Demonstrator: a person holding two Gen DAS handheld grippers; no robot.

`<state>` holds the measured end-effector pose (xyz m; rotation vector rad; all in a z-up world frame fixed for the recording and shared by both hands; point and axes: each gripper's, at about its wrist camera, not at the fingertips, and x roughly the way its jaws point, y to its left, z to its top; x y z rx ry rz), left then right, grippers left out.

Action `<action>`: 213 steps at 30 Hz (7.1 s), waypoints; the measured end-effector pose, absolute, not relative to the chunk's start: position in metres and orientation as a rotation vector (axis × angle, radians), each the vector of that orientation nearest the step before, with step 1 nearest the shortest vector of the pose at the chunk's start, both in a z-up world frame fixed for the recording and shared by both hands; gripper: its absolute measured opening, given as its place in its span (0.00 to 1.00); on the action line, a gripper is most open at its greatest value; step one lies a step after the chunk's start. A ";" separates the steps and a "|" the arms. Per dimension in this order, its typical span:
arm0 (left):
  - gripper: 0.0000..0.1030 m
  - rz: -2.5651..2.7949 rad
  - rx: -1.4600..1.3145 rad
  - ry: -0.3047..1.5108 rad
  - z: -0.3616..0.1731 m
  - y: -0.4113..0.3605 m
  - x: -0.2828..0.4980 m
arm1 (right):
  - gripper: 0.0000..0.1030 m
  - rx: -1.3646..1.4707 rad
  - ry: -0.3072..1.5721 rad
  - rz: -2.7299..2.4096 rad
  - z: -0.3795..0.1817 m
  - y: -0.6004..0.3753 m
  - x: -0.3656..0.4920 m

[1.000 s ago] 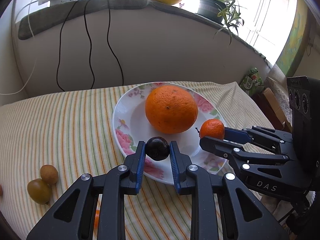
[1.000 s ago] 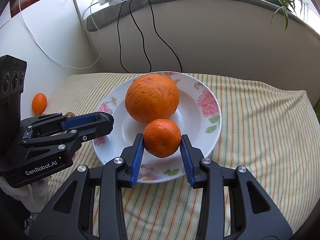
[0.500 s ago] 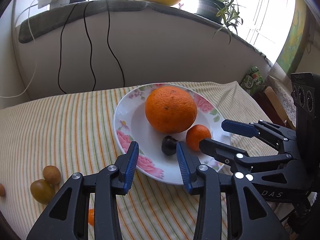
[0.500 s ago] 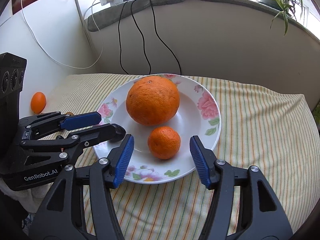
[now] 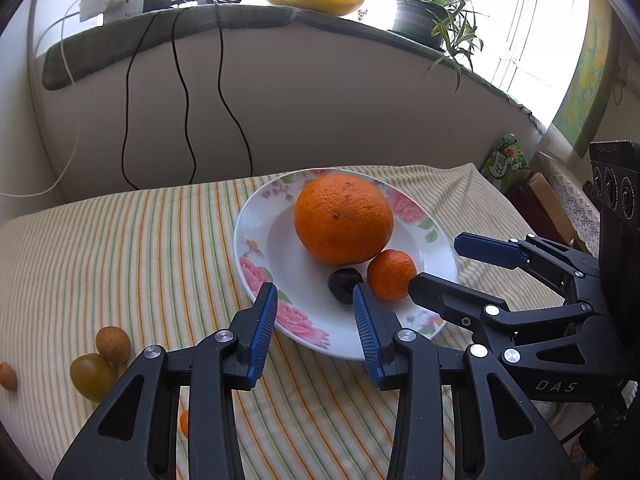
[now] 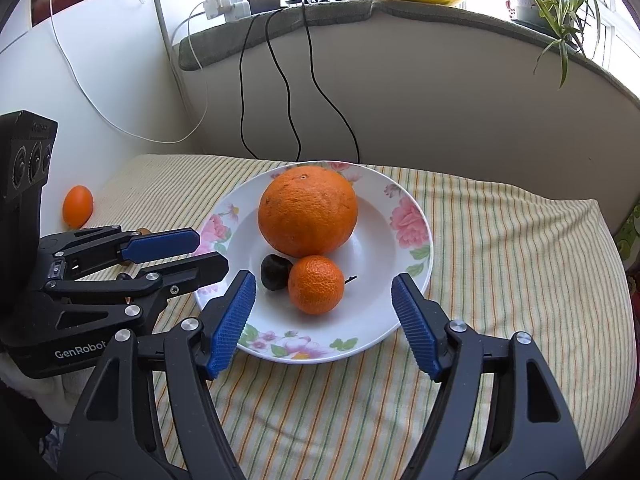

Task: Organize fruits
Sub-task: 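Open both tools and withdraw them from the plate, then reach the right tool to the small orange while the left tool reaches the kiwi, then carry the small orange with the right tool onto the plate while the left tool carries the kiwi there, then open both tools and withdraw them from the plate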

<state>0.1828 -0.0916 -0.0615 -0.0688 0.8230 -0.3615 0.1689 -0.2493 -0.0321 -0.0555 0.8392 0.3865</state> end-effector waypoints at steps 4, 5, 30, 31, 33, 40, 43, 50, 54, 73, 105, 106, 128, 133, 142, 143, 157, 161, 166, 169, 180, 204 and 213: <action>0.37 -0.353 -0.074 0.819 -0.061 -0.084 0.178 | 0.71 -0.052 0.831 0.384 -0.028 -0.250 0.164; 0.37 -0.350 -0.076 0.817 -0.060 -0.082 0.177 | 0.71 -0.052 0.829 0.383 -0.027 -0.250 0.163; 0.37 -0.208 -0.177 0.784 -0.056 0.006 0.150 | 0.71 -0.097 0.817 0.527 -0.015 -0.197 0.124; 0.37 -0.201 -0.182 0.786 -0.057 0.010 0.150 | 0.71 -0.099 0.819 0.535 -0.015 -0.195 0.123; 0.37 -0.190 -0.191 0.789 -0.060 0.017 0.148 | 0.71 -0.102 0.822 0.551 -0.016 -0.189 0.121; 0.37 -0.146 -0.222 0.810 -0.074 0.043 0.142 | 0.71 -0.119 0.839 0.603 -0.021 -0.171 0.118; 0.37 -0.137 -0.237 0.821 -0.080 0.050 0.142 | 0.71 -0.127 0.848 0.621 -0.024 -0.164 0.118; 0.37 -0.136 -0.259 0.834 -0.086 0.057 0.143 | 0.65 -0.155 0.866 0.667 -0.031 -0.145 0.115; 0.37 -0.143 -0.268 0.840 -0.090 0.059 0.146 | 0.60 -0.168 0.878 0.680 -0.035 -0.137 0.117; 0.37 -0.162 -0.275 0.862 -0.097 0.061 0.154 | 0.41 -0.149 0.983 0.720 -0.066 -0.111 0.141; 0.25 -0.174 -0.278 0.840 -0.093 0.063 0.148 | 0.27 -0.139 0.985 0.719 -0.071 -0.111 0.142; 0.25 -0.174 -0.282 0.839 -0.093 0.063 0.148 | 0.27 -0.134 0.984 0.718 -0.070 -0.113 0.141; 0.25 -0.255 -0.259 0.797 -0.066 0.017 0.143 | 0.27 -0.039 0.906 0.625 -0.036 -0.198 0.128; 0.25 -0.279 -0.246 0.795 -0.062 -0.001 0.146 | 0.27 -0.030 0.886 0.582 -0.029 -0.217 0.128; 0.25 -0.311 -0.214 0.790 -0.057 -0.029 0.154 | 0.27 -0.026 0.854 0.496 -0.021 -0.256 0.134; 0.25 -0.314 -0.210 0.788 -0.056 -0.032 0.155 | 0.27 -0.023 0.851 0.488 -0.020 -0.260 0.137; 0.25 -0.365 -0.121 0.791 -0.052 -0.083 0.175 | 0.27 -0.017 0.848 0.389 -0.027 -0.287 0.173; 0.25 -0.375 -0.100 0.799 -0.055 -0.093 0.179 | 0.27 -0.013 0.858 0.382 -0.032 -0.290 0.180; 0.25 -0.374 -0.096 0.804 -0.055 -0.096 0.181 | 0.27 -0.010 0.865 0.385 -0.036 -0.289 0.187; 0.26 -0.370 -0.096 0.804 -0.055 -0.095 0.182 | 0.27 -0.013 0.864 0.390 -0.037 -0.289 0.188; 0.53 -0.362 -0.091 0.773 -0.046 -0.094 0.180 | 0.71 -0.037 0.822 0.364 -0.028 -0.288 0.184; 0.64 -0.306 -0.115 0.746 -0.039 -0.060 0.163 | 0.85 -0.069 0.796 0.368 -0.009 -0.273 0.161; 0.64 -0.258 -0.148 0.739 -0.040 -0.022 0.149 | 0.85 -0.076 0.786 0.422 0.000 -0.250 0.149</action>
